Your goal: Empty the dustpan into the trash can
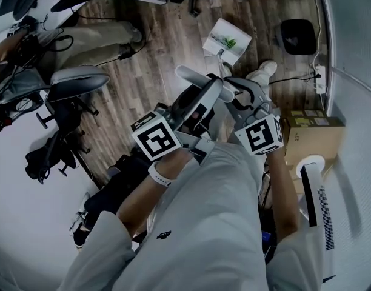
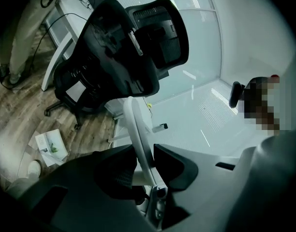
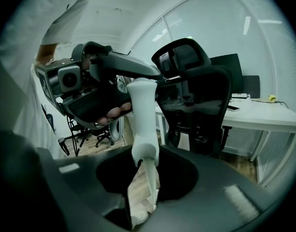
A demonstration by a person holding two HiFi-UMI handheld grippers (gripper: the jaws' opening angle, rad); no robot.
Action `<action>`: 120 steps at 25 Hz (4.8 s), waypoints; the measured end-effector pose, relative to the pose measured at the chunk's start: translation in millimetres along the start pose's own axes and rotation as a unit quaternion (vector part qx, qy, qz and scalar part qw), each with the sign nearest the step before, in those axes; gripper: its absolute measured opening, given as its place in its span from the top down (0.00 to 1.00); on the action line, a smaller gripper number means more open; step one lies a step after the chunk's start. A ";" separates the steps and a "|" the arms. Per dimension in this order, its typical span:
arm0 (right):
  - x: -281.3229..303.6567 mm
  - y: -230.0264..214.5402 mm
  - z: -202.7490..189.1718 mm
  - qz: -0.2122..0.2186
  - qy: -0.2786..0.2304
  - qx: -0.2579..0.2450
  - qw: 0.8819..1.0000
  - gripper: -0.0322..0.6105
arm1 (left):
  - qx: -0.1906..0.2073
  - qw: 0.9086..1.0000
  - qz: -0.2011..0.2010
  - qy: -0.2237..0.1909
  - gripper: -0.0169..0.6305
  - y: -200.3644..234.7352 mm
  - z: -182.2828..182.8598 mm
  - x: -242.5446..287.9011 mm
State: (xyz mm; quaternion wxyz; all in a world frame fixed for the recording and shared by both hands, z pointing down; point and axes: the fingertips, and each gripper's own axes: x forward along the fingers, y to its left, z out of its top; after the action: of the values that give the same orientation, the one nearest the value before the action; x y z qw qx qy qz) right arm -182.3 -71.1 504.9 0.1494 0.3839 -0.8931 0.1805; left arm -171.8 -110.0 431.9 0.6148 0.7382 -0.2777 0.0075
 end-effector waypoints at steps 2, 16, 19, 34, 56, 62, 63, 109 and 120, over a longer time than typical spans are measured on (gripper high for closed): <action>-8.5 -1.5 11.6 -0.008 -0.005 -0.001 1.000 0.79 | 0.000 1.000 -0.010 0.003 0.80 -14.3 0.9 0.5; -69.7 -19.8 79.0 -0.093 -0.044 -0.004 0.995 0.80 | 0.044 0.994 -0.077 0.056 0.82 -110.4 -1.4 13.6; -78.4 -27.9 91.1 -0.111 -0.054 -0.007 0.992 0.80 | 0.055 0.992 -0.085 0.074 0.81 -125.9 1.0 19.4; -142.9 -83.9 149.3 -0.204 -0.117 -0.017 0.972 0.80 | 0.114 0.975 -0.122 0.149 0.81 -217.3 3.5 68.1; -222.5 -128.1 130.3 -0.328 -0.170 0.041 0.928 0.80 | 0.250 0.906 -0.157 0.304 0.79 -271.6 -70.8 128.8; -233.4 -129.8 117.6 -0.335 -0.171 0.047 0.925 0.79 | 0.278 0.882 -0.157 0.347 0.78 -270.5 -91.3 137.1; -234.6 -129.7 116.2 -0.334 -0.171 0.046 0.926 0.78 | 0.277 0.880 -0.157 0.353 0.78 -270.2 -93.6 138.2; -214.5 -154.1 73.7 -0.277 -0.130 -0.045 0.951 0.81 | 0.351 0.800 -0.174 0.454 0.79 -273.1 -120.6 146.4; -218.4 -152.4 53.6 -0.288 -0.132 -0.043 0.948 0.81 | 0.383 0.763 -0.168 0.493 0.79 -260.6 -143.4 147.9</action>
State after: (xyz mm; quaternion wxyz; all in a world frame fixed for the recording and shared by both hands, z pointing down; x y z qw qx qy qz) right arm 67.9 -54.0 400.3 0.0920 0.6382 -0.7634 0.0393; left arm 109.9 -15.2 283.5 0.3248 0.8414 0.2180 0.3728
